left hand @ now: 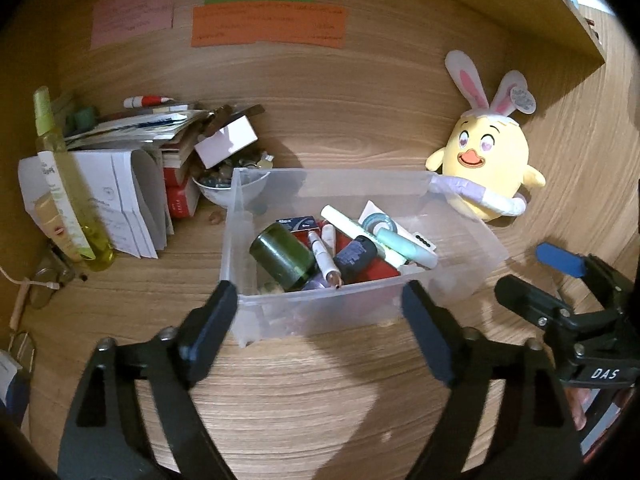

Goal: Organize objects
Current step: 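Withdraw both open tools from the box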

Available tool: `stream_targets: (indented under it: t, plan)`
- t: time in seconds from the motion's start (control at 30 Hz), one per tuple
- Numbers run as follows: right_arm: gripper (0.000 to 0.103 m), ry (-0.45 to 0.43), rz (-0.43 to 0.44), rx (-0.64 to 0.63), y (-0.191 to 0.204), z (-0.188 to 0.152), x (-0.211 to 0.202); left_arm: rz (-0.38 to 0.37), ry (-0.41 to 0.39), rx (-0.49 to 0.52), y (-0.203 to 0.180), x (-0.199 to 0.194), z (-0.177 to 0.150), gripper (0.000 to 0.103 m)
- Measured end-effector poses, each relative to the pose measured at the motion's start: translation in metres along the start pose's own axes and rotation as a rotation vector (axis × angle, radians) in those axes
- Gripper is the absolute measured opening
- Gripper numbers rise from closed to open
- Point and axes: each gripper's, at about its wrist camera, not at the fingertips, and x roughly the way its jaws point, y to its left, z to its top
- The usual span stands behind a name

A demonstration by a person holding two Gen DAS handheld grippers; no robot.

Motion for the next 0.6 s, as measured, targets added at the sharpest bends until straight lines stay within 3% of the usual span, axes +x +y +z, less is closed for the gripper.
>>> stream_targets:
  t: [0.6]
  plan:
    - [0.102,0.014,0.002,-0.017,0.006,-0.006,-0.002,-0.022,0.043,-0.006,0.0,0.008,-0.011,0.094]
